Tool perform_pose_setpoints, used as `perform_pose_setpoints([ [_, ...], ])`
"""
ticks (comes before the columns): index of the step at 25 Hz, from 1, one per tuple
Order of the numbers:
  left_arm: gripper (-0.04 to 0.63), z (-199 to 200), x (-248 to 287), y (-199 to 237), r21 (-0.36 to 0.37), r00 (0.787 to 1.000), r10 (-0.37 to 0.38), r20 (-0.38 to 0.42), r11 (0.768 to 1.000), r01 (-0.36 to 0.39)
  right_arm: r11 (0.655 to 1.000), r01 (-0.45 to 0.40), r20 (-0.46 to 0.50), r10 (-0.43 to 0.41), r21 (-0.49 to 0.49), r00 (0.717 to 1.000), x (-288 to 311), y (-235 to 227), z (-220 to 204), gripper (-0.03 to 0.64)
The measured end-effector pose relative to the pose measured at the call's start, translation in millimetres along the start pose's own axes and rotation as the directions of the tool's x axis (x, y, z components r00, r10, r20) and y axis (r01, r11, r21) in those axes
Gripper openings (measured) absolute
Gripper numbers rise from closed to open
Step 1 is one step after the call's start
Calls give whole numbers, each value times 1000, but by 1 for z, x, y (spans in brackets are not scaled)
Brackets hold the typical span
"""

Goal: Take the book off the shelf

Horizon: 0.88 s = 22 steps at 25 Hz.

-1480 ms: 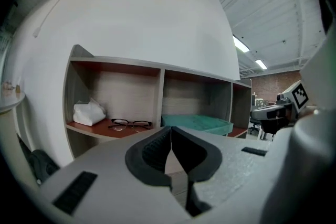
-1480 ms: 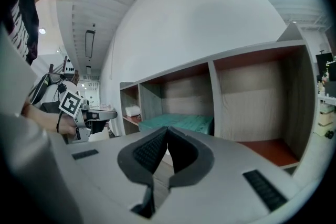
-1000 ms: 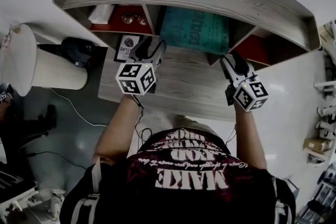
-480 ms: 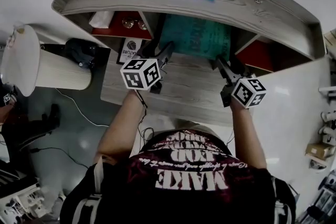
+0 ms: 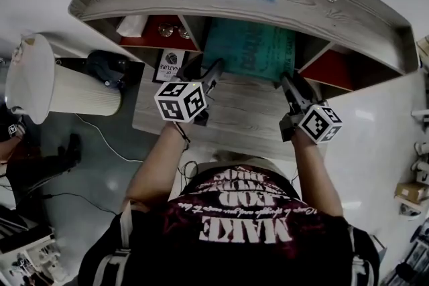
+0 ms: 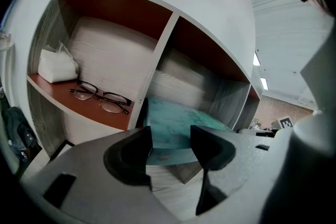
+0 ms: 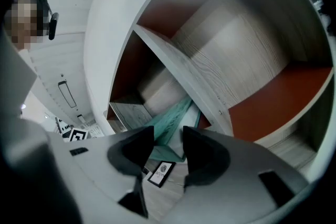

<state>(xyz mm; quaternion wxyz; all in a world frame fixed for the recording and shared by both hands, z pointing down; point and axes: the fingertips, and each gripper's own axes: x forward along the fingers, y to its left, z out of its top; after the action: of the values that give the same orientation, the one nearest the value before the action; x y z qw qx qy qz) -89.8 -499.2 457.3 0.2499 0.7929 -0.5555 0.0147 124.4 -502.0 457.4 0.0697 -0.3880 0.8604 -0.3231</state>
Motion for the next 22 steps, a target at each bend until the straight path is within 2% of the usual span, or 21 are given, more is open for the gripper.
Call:
perform_pose_setpoints([
  [7, 241, -15, -36, -8, 9, 1000, 1, 22, 1000, -1, 996, 46, -40, -49, -79, 998, -24, 23, -20, 160],
  [11, 241, -27, -55, -14, 26, 1000, -16, 18, 1000, 15, 995, 58, -34, -61, -82, 998, -43, 33, -35, 156],
  [16, 241, -41, -78, -17, 13, 999, -31, 28, 999, 31, 993, 61, -14, -63, -98, 998, -62, 48, -51, 156],
  [22, 241, -65, -103, -21, 28, 999, -40, 20, 999, 40, 992, 69, -35, -73, -104, 997, -83, 55, -79, 156],
])
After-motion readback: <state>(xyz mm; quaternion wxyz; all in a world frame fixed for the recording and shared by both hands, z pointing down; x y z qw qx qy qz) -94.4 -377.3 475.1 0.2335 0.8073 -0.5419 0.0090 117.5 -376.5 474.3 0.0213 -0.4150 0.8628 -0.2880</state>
